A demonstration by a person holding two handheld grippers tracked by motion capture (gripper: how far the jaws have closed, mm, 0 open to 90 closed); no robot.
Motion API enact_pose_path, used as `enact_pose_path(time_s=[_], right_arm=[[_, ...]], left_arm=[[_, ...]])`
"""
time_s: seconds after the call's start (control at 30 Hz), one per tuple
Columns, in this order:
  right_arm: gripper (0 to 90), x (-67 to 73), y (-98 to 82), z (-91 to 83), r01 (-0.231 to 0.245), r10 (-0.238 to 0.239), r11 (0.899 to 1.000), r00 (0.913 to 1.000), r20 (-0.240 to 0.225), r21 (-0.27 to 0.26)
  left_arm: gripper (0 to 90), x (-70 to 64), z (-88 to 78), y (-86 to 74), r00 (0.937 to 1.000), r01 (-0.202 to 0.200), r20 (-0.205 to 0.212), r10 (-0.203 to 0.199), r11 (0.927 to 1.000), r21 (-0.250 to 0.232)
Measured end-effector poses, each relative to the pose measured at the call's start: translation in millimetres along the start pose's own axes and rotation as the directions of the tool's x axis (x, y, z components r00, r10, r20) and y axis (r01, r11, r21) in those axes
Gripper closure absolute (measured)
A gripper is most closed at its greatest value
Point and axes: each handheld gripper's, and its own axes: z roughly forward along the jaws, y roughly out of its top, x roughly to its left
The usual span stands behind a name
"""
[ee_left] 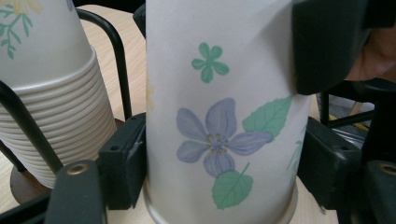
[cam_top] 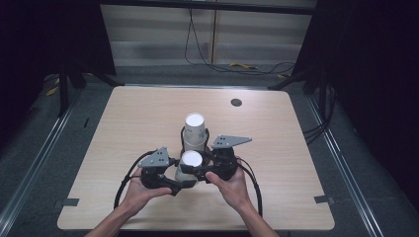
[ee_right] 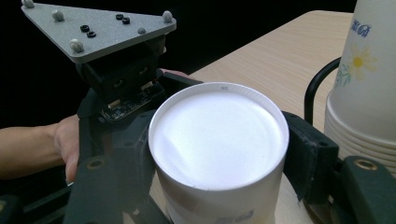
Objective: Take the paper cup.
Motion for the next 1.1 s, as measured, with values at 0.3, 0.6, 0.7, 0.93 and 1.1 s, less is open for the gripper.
enact_pose_path(time_s=[0.3,0.6,0.7,0.93,1.1], right_arm=[[30.9,-2.1,0.5,-0.6,0.0,0.0,1.0,1.0,-0.009,0.006],[22.7,-3.3,0.6,-1.5,0.004,-0.003,1.0,0.9999,-0.011,0.018],[20.9,-3.1,0.5,-2.3,0.004,-0.004,1.0,0.9999,-0.014,0.019],[17.9,-4.7,1.4,-3.9,0.014,-0.014,0.999,0.9999,0.003,0.033],[17.2,-8.5,1.5,-8.3,0.008,-0.008,1.0,0.9999,0.011,0.03]], left_arm=[[28.9,-1.2,-2.0,0.2,0.9999,-0.016,0.001,0.016,0.9998,0.011],[29.2,0.9,-3.7,-1.1,1.0,-0.005,0.004,0.005,0.9993,0.037],[29.2,3.8,-6.2,-2.4,1.0,0.007,-0.007,-0.007,0.9994,0.034],[29.1,7.2,-10.4,-3.0,0.9992,0.032,-0.026,-0.031,0.999,0.032],[29.1,10.8,-14.0,-3.6,0.9981,0.046,-0.042,-0.044,0.9983,0.036]])
